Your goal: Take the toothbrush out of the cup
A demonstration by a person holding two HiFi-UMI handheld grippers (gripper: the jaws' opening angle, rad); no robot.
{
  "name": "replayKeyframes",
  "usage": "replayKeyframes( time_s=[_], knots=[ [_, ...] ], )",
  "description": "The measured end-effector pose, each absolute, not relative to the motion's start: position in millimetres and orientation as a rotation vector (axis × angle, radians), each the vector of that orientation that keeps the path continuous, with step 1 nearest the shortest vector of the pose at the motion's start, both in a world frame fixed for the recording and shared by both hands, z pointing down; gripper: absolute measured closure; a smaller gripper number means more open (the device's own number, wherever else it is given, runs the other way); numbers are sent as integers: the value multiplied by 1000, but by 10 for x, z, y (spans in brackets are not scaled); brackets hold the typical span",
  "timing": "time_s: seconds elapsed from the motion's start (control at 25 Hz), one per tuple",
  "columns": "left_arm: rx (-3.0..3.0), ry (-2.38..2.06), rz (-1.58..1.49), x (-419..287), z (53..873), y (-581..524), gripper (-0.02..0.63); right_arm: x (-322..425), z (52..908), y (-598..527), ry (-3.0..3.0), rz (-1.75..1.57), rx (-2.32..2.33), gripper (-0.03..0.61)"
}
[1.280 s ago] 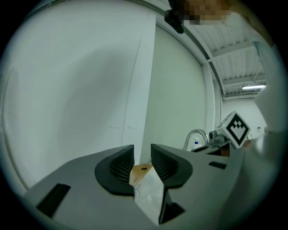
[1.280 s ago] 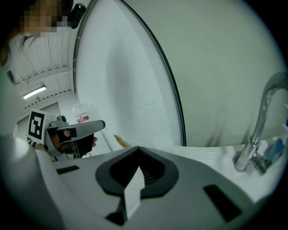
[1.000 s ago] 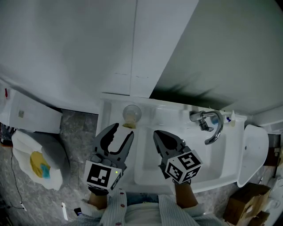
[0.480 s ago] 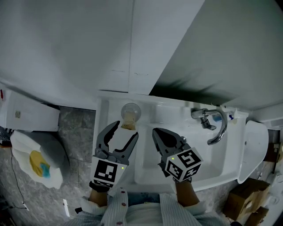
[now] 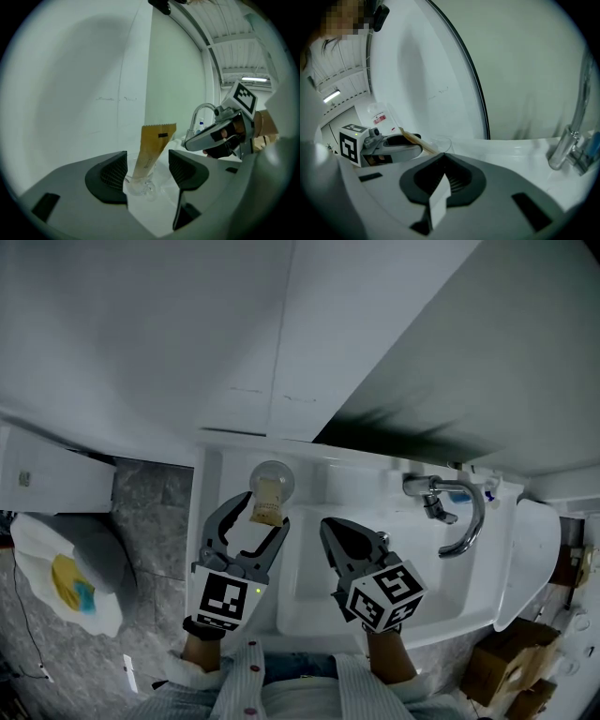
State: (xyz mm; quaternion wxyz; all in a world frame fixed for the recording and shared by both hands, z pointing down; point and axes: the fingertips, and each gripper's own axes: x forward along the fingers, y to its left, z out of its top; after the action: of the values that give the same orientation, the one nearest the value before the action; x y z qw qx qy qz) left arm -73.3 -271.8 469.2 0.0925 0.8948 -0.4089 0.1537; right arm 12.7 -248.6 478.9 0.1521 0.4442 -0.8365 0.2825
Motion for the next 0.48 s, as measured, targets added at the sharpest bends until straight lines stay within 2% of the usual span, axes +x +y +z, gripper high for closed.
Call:
replayKeyframes(
  time_s=[0.48],
  knots=[
    [2711, -1149, 490, -621, 4795, -2859, 342, 164, 4942, -2512, -2368, 854, 1279, 568]
  ],
)
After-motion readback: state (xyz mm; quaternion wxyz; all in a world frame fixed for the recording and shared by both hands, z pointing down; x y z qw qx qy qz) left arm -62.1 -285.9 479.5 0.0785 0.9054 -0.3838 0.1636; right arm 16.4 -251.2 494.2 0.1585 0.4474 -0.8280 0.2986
